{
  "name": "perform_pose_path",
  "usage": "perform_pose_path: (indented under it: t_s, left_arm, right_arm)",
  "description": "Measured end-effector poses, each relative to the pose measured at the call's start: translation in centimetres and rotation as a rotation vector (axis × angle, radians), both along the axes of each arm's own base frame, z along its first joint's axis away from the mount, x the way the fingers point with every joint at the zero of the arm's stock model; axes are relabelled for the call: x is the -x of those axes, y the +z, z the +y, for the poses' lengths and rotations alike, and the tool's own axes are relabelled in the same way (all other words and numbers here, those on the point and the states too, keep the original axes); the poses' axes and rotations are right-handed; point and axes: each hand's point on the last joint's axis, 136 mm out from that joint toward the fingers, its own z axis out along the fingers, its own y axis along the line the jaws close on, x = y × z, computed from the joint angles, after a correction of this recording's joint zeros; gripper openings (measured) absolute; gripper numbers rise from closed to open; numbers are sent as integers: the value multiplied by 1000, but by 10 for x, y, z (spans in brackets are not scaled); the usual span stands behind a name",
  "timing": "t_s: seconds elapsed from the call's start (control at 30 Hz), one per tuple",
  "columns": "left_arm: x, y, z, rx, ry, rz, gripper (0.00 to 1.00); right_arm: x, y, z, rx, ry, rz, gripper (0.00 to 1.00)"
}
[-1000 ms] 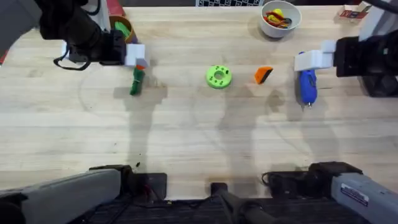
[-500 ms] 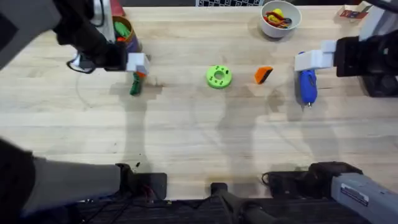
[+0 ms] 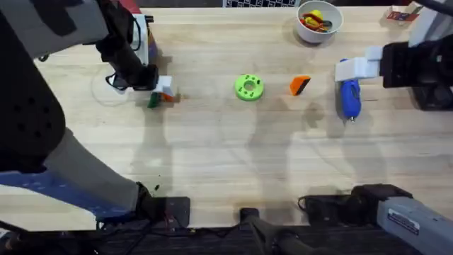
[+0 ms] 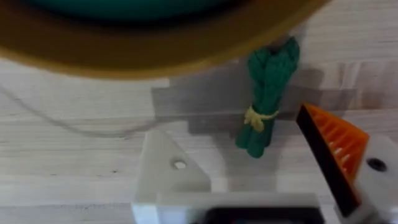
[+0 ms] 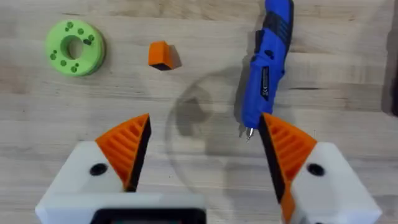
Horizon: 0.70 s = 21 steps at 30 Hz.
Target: Pick up the gripper from the table and insert it into the empty holder that is missing its gripper. Then pick up a screw, insert it into the mounting hole, and use the screwdriver to tighten it. Finally, clean up the table by picking up the vegetable and placing it into the bucket.
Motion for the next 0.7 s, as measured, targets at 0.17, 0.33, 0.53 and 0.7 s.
perform_pose_path:
  t_s: [0.17,0.33,0.53,0.7]
  left_arm:
    - [-1,0,0,1,-3,-6,250]
    - [-2,0,0,1,-9,-7,19]
    - [-2,0,0,0,-10,-7,18]
    - [-3,9,0,-3,-10,-34,18]
  right_arm:
    - [0,0,0,0,0,0,994]
    - [0,0,0,0,0,0,994]
    - [0,0,0,0,0,0,993]
    - [0,0,0,0,0,0,994]
